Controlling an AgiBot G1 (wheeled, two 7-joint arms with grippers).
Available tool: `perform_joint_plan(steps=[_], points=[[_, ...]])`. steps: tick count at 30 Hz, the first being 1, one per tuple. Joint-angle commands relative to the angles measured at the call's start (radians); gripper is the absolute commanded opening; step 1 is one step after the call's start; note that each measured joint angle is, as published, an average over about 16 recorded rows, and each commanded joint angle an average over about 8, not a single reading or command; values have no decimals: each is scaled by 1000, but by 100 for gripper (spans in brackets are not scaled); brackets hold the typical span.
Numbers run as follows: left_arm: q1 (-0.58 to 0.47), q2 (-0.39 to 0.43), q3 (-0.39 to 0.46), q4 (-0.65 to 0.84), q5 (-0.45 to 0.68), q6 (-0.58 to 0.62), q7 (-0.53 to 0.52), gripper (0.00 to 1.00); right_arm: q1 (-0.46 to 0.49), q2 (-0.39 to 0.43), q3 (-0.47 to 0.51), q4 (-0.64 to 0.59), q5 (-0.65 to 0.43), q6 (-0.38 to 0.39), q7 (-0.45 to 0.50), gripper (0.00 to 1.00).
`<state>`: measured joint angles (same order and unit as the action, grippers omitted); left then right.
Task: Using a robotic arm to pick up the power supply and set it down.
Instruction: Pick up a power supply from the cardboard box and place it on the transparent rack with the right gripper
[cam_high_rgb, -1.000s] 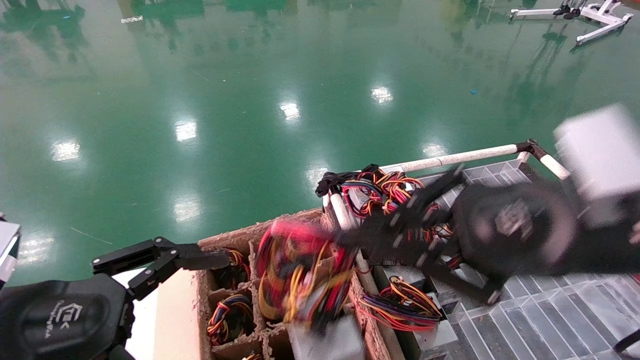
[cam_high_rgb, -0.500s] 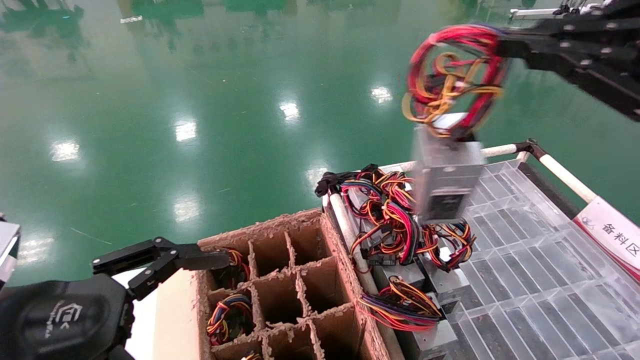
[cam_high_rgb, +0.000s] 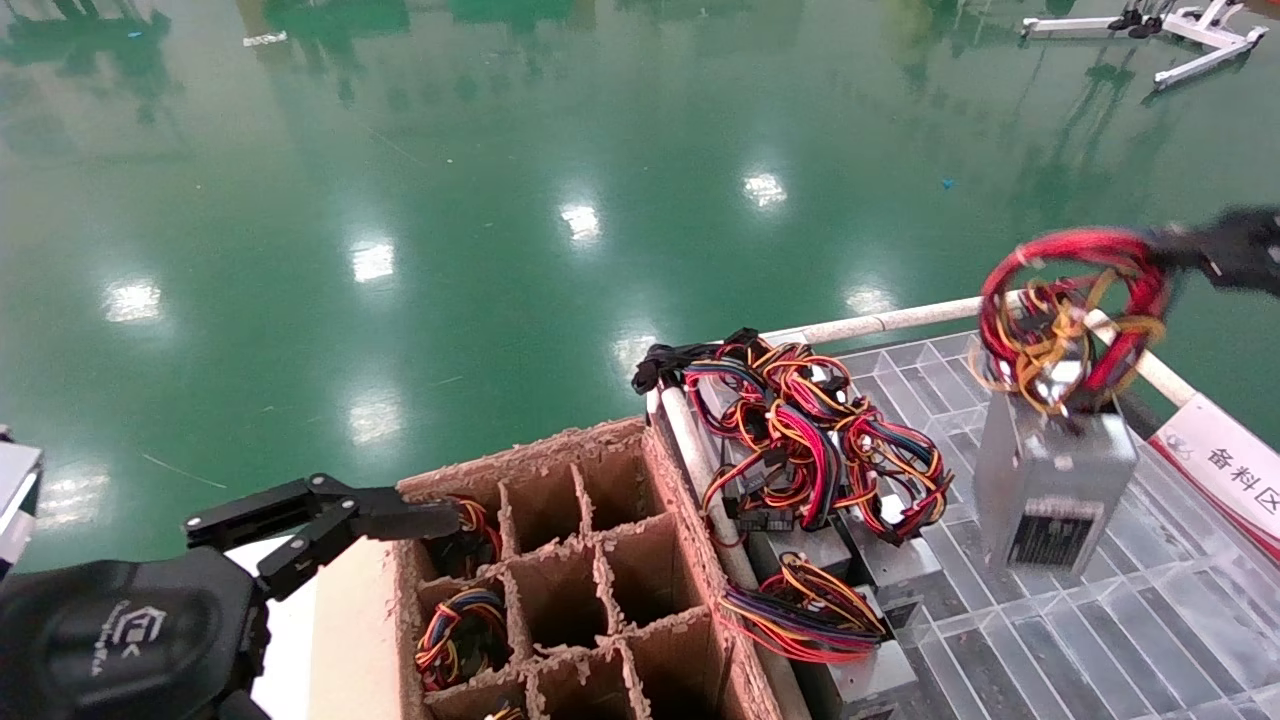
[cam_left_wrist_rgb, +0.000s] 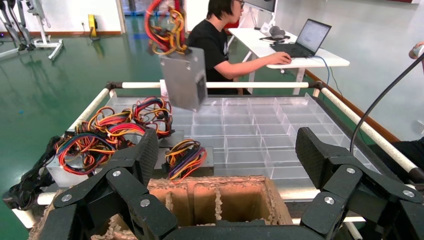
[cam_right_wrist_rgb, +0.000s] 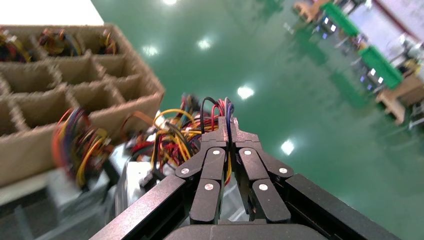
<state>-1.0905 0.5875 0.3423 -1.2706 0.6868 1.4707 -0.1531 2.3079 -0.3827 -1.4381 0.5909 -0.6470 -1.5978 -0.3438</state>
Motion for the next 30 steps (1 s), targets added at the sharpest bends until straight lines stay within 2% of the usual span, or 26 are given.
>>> perform_joint_plan(steps=[1,7,13,21,30], points=[[0,0,0,0,0,0,0,100,12,32,-22,21,-16,-2,5,0],[0,0,0,0,0,0,0,100,30,100,-95,108,-32,-3,49,0],[0,0,0,0,0,0,0,100,45,126,-172,165,-67,-2,69,0],[0,0,0,0,0,0,0,100,50,96,-285,211,-125,-3,42,0],[0,0,1,0,0,0,0,100,53,37,-388,235,-78,0,19,0]])
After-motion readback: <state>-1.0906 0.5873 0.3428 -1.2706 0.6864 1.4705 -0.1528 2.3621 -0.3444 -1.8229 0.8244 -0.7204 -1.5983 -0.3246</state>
